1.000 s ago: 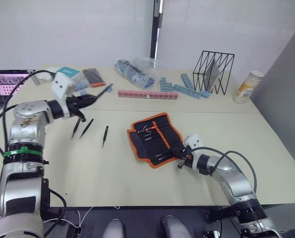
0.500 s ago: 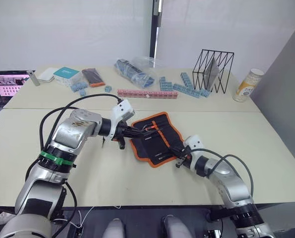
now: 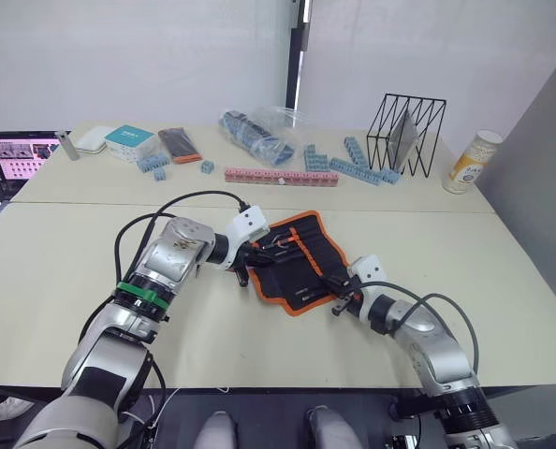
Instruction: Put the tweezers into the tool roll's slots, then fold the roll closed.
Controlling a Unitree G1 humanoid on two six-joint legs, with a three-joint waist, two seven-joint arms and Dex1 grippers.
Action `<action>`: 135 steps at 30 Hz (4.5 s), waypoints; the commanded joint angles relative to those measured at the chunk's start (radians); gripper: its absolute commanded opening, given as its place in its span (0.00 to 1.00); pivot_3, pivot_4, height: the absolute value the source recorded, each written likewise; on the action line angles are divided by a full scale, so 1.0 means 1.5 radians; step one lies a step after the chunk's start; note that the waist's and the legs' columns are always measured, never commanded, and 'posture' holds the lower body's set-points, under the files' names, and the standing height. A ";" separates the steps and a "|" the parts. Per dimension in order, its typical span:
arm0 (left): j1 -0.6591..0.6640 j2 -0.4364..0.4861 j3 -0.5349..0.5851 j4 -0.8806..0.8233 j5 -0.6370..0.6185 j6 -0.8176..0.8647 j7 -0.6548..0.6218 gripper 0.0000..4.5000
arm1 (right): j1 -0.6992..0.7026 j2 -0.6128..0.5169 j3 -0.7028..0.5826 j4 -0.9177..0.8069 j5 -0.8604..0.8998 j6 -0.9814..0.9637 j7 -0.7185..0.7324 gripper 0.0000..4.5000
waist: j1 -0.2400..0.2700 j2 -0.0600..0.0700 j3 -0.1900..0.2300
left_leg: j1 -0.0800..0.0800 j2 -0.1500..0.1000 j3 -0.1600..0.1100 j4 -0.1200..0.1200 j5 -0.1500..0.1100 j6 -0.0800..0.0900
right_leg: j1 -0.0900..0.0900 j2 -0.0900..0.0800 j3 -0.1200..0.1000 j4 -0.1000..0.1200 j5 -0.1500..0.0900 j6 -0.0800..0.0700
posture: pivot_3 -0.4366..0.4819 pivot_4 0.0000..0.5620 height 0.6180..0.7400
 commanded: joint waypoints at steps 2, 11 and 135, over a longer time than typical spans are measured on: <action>-0.029 -0.017 -0.005 0.039 0.031 -0.029 0.015 0.01 | 0.012 -0.001 -0.006 -0.002 -0.017 0.008 -0.021 0.00 | 0.000 0.000 0.000 | 0.000 0.000 0.000 0.000 0.000 0.000 | 0.000 0.000 0.000 0.000 0.000 0.000 | 0.48 0.27 0.97; -0.045 -0.054 -0.004 0.099 0.052 -0.071 0.011 0.01 | 0.020 0.003 -0.007 -0.015 -0.013 0.017 -0.029 0.00 | 0.001 0.000 0.000 | 0.000 0.000 0.000 0.000 0.000 0.000 | 0.000 0.000 0.000 0.000 0.001 0.001 | 0.48 0.27 0.97; 0.274 0.085 0.494 -0.086 -0.140 -0.037 0.460 0.99 | -0.028 -0.011 0.037 0.123 -0.078 0.004 0.023 0.00 | -0.005 -0.009 -0.008 | 0.005 0.001 0.002 -0.003 -0.002 -0.003 | 0.001 0.000 -0.001 -0.001 -0.001 -0.002 | 0.48 0.27 0.97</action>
